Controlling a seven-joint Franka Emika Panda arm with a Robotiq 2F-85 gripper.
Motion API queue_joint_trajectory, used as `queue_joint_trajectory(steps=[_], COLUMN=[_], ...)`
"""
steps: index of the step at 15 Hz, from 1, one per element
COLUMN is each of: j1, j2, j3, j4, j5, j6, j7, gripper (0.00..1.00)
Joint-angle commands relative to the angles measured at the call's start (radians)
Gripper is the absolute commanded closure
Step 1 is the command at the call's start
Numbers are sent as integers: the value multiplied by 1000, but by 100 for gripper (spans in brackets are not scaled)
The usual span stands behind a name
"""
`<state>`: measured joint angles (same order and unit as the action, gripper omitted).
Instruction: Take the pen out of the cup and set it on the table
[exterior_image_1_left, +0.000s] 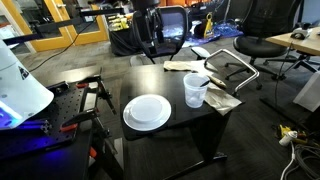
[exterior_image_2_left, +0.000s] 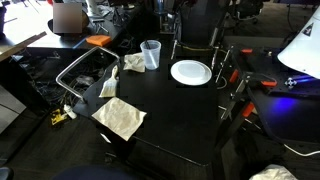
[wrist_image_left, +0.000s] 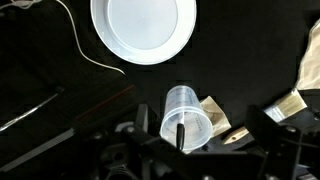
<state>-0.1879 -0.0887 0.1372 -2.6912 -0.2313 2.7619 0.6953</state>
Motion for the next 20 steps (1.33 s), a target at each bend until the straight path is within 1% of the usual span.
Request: queue_joint_trajectory(steps=[1,4,7,11,15,20], j1=[28,71,128,194,224,228], j2=[125,208,288,363,405,436], j3=[-54,-115,-179,-239,-274,-294], j4=[77,127,181,240,282,306], j5=[-67,-72,-35,16,71,124], j6=[36,71,108,135,137,135], j7=[76,85,57,25,-7,-53], gripper=[0,0,0,0,0,0])
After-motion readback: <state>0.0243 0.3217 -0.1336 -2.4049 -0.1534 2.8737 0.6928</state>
